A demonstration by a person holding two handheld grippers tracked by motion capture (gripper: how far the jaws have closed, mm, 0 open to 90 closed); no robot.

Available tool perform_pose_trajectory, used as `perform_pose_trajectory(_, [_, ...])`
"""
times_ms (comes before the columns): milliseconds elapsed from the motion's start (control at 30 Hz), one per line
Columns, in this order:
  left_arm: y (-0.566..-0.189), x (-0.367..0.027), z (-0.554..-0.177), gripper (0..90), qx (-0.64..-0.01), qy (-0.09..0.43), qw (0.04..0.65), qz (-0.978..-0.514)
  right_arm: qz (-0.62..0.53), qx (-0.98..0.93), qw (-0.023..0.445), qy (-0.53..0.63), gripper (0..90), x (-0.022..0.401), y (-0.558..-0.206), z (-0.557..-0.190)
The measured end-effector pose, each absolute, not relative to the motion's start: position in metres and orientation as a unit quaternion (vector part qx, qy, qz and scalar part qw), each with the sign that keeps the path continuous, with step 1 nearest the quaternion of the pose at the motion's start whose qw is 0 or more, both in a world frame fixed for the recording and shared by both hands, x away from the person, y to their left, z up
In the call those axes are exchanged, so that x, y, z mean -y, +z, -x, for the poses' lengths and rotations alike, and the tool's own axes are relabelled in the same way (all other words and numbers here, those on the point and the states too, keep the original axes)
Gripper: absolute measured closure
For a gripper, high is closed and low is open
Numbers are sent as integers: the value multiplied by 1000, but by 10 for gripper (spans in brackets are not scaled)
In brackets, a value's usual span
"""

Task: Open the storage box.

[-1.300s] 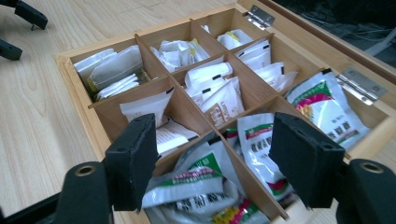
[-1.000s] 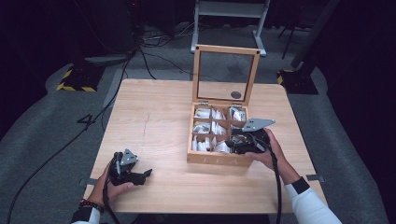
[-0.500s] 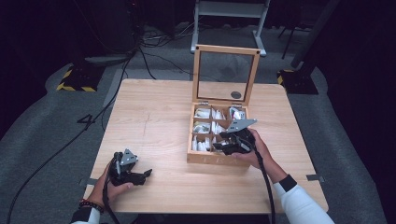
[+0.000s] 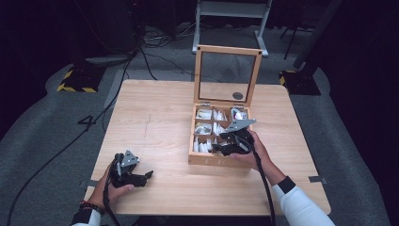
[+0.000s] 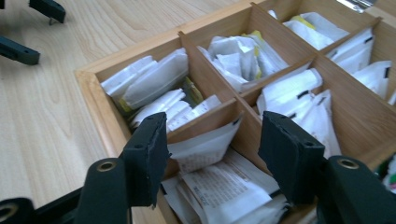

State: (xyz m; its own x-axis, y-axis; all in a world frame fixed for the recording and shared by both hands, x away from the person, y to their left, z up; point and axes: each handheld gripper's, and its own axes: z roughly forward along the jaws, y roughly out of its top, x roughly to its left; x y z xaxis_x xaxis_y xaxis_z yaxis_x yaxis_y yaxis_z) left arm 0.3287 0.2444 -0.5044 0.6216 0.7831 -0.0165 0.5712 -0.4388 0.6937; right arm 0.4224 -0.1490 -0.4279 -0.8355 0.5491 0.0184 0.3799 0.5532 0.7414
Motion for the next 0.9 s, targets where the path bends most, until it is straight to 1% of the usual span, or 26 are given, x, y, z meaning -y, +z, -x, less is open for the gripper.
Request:
perform_pose_trajectory(133, [-504,-245,-329,162,-405,155,339,-835,-262,-879,112,383,423,145,-429,-422])
perform_pose_trajectory(167, [-504,-245,-329,162,-404,156,339,-835,-270,-878,112,379,451,146,-430,-423])
perform_pose_trajectory(200, [-504,-245,-329,162,-404,156,339,-835,-270,-878,112,379,451,146,-430,-423])
perform_pose_trajectory(233, [-504,-245,-329,162,-404,156,339,-835,-278,-878,104,375,478,147,-432,-425])
perform_pose_trajectory(300, [-504,-245,-329,162,-404,156,338,-835,-280,-879,104,373,494,147,-432,-425])
perform_pose_trajectory(367, [-504,-245,-329,162,-405,155,339,-835,-280,-881,98,369,544,147,-432,-425])
perform_pose_trajectory(467, [-504,-245,-329,162,-405,156,339,-835,-290,-882,89,361,584,148,-434,-426])
perform_pose_trajectory(500, [-504,-245,-329,162,-405,156,339,-835,-292,-885,79,353,632,148,-435,-426])
perform_pose_trajectory(533, [-504,-245,-329,162,-405,156,339,-835,-292,-885,79,353,632,148,-435,-426])
perform_pose_trajectory(567, [-504,-245,-329,162,-405,156,339,-835,-291,-887,74,350,663,147,-436,-425])
perform_pose_trajectory(600, [-504,-245,-329,162,-405,156,339,-835,-291,-889,78,344,689,145,-438,-424])
perform_pose_trajectory(633, [-504,-245,-329,162,-404,156,339,-835,-289,-894,82,333,744,142,-442,-423])
perform_pose_trajectory(767, [-504,-245,-329,162,-404,156,339,-835,-298,-890,88,334,845,143,-442,-423])
perform_pose_trajectory(800, [-504,-245,-329,162,-403,158,337,-836,-298,-890,88,334,845,143,-442,-423])
perform_pose_trajectory(833, [-504,-245,-329,162,-404,158,338,-835,-299,-888,87,338,885,145,-442,-423])
perform_pose_trajectory(900, [-504,-245,-329,162,-403,158,337,-836,-298,-888,89,339,892,146,-442,-422])
